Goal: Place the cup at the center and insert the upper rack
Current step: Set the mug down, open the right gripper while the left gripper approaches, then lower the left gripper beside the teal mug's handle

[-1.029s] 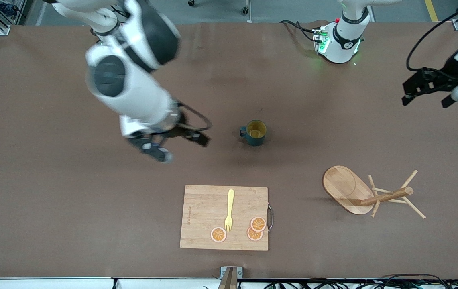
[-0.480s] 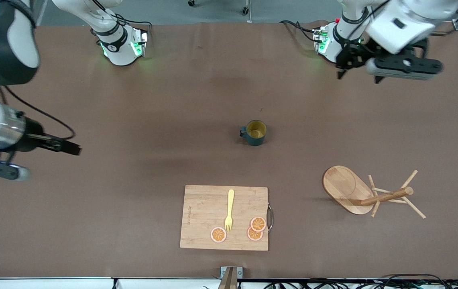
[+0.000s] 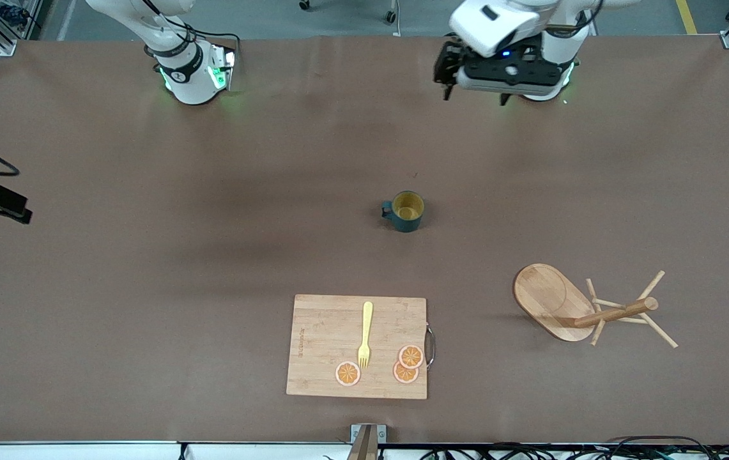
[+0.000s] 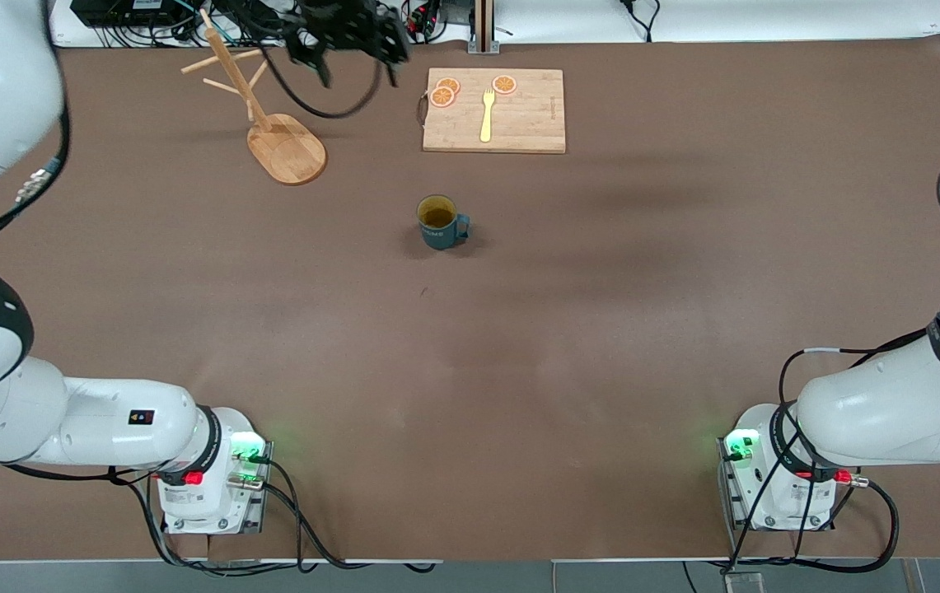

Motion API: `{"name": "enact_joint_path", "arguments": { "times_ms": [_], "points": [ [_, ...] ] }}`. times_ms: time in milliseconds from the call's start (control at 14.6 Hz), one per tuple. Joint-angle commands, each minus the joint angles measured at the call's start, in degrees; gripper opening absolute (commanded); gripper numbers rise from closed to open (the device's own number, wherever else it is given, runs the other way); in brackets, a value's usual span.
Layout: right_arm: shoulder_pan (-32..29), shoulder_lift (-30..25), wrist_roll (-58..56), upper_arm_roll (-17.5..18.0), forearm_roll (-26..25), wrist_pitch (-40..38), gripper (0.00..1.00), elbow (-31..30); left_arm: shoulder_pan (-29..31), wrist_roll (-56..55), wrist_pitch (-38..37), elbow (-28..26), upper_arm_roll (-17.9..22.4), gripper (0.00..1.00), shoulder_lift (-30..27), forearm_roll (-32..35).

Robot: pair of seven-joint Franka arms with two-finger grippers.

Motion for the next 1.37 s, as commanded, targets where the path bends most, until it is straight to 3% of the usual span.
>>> {"name": "enact_joint_path", "arguments": {
  "times_ms": [0,274,411,617,1029,1303],
  "points": [
    [-0.59,-5.52,-1.43,-1.22,2.79,2.37,1.00,-6.90,-0.59,-5.28,5.72,-4.53,-3.43,1.00,0.18,0.36],
    [-0.68,-8.24,-2.84,-1.57,2.09,3.34,1.00,-10.50,-6.83,-15.47,14.43,-11.31,-5.29,1.00,2.10,6.94],
    [-0.68,-11.75,-2.84,-1.57,2.09,6.23,1.00,-16.28,-9.73,-19.78,16.80,-11.41,-5.29,1.00,6.31,10.97],
    [-0.59,-17.03,-2.75,-1.40,2.09,10.55,1.00,-24.21,-15.00,-32.33,19.89,-11.32,-5.29,1.00,14.75,23.09],
    [-0.50,-16.87,-2.22,-1.14,2.18,9.94,1.00,-23.88,-21.42,-54.91,24.02,-11.58,-5.29,1.00,26.89,44.89],
    [-0.59,-16.60,-1.87,-1.13,2.44,9.32,1.00,-23.09,-23.36,-69.25,29.37,-17.01,-5.29,1.00,28.22,58.16]
  ]
}}
